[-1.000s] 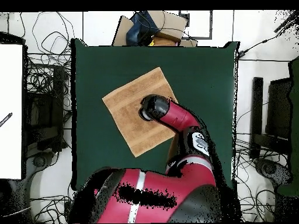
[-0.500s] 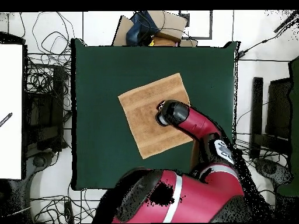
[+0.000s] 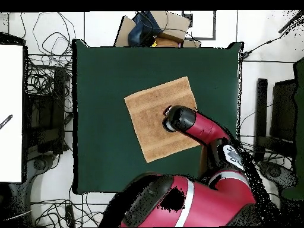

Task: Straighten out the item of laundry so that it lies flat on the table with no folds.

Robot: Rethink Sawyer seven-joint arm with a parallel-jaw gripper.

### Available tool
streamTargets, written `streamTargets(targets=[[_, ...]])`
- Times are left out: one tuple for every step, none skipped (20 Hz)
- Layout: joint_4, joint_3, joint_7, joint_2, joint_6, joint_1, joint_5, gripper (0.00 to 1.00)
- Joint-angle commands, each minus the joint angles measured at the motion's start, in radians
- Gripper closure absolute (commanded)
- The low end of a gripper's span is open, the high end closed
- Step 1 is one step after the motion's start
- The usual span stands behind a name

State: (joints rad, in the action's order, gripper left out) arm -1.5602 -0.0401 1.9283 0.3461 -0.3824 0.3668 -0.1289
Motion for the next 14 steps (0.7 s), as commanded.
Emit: streamTargets(targets=[[-0.083, 0.011, 0.056, -0.025, 0.089, 0.010, 0.094, 1.00], [-0.085, 0.008, 0.064, -0.026, 0.093, 0.005, 0.098, 1.00], [-0.088, 0.006, 0.075, -0.027, 0.100, -0.001, 0.101, 1.00], [-0.095, 0.008, 0.083, -0.026, 0.109, 0.000, 0.103, 1.00], [-0.095, 0.012, 0.088, -0.028, 0.119, 0.001, 0.104, 1.00], [-0.097, 0.018, 0.093, -0.030, 0.123, 0.004, 0.102, 1.00], [-0.098, 0.028, 0.092, -0.033, 0.125, 0.010, 0.099, 1.00], [-0.100, 0.039, 0.092, -0.035, 0.127, 0.017, 0.097, 1.00], [-0.097, 0.035, 0.091, -0.023, 0.122, 0.010, 0.098, 1.00], [-0.103, 0.027, 0.092, 0.001, 0.101, 0.000, 0.095, 1.00], [-0.111, 0.022, 0.088, 0.041, 0.060, -0.005, 0.088, 1.00], [-0.119, 0.018, 0.084, 0.081, 0.018, -0.009, 0.080, 1.00], [-0.129, 0.012, 0.086, 0.119, -0.020, -0.018, 0.072, 1.00], [-0.133, 0.007, 0.077, 0.152, -0.061, -0.020, 0.069, 1.00]])
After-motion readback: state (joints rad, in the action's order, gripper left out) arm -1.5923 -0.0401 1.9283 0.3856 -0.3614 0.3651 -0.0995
